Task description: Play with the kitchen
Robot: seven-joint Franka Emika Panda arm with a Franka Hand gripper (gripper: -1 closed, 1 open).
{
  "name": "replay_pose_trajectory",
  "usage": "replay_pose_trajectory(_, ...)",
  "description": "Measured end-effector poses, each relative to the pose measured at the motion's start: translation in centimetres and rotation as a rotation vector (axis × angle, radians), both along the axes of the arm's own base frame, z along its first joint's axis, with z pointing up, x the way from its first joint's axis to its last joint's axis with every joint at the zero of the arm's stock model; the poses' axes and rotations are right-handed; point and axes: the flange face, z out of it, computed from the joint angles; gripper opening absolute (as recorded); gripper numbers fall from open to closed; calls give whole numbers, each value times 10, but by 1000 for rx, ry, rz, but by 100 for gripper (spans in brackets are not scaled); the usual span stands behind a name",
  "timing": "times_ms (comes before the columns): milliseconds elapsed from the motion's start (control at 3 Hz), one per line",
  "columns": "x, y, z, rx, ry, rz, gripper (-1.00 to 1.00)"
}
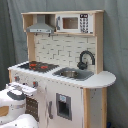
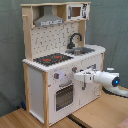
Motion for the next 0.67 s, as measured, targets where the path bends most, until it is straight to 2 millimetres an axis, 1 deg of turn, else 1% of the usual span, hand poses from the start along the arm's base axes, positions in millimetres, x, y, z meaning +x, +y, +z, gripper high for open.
replay_pose_trajectory(333, -20, 0, 13, 41, -12, -3, 100)
replay_pose_trajectory(667, -40, 12, 35, 98, -31, 8, 100)
